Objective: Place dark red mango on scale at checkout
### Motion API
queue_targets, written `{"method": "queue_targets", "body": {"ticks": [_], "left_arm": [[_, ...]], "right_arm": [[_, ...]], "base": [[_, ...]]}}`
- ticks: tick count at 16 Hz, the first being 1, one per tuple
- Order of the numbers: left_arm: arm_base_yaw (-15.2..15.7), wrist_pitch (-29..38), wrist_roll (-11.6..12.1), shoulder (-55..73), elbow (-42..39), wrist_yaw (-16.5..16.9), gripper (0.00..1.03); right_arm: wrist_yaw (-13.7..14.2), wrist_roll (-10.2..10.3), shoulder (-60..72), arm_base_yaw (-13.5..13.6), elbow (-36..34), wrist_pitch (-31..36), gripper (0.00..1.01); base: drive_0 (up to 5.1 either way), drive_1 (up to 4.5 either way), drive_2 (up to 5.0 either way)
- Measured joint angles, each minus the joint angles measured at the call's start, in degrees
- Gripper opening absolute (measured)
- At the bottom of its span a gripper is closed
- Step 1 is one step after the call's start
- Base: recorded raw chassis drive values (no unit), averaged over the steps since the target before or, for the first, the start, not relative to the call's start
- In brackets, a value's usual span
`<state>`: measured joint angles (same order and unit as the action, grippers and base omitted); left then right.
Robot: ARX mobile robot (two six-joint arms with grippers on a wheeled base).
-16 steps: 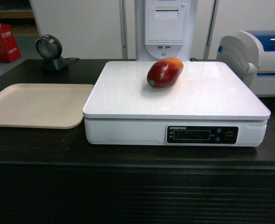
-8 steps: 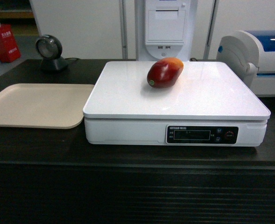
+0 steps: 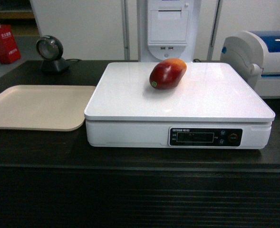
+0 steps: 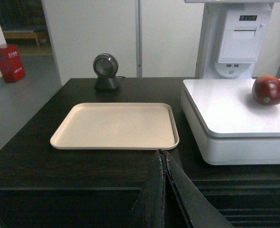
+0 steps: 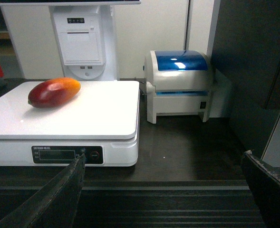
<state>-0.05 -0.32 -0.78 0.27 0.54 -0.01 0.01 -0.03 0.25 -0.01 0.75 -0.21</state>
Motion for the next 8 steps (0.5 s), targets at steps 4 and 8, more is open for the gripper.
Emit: {"method": "queue_targets", "body": {"ticks": [4, 8], "left_arm": [[0.0, 0.2, 0.0, 0.0, 0.0, 0.0, 0.12], [0.0, 0.2, 0.0, 0.0, 0.0, 0.0, 0.57]], "right_arm": [[0.0, 0.0, 0.0, 0.0, 0.0, 0.0, 0.98], [0.0, 0.0, 0.0, 0.0, 0.0, 0.0, 0.98]], "base": [[0.0, 0.0, 0.0], [0.0, 0.0, 0.0]]}}
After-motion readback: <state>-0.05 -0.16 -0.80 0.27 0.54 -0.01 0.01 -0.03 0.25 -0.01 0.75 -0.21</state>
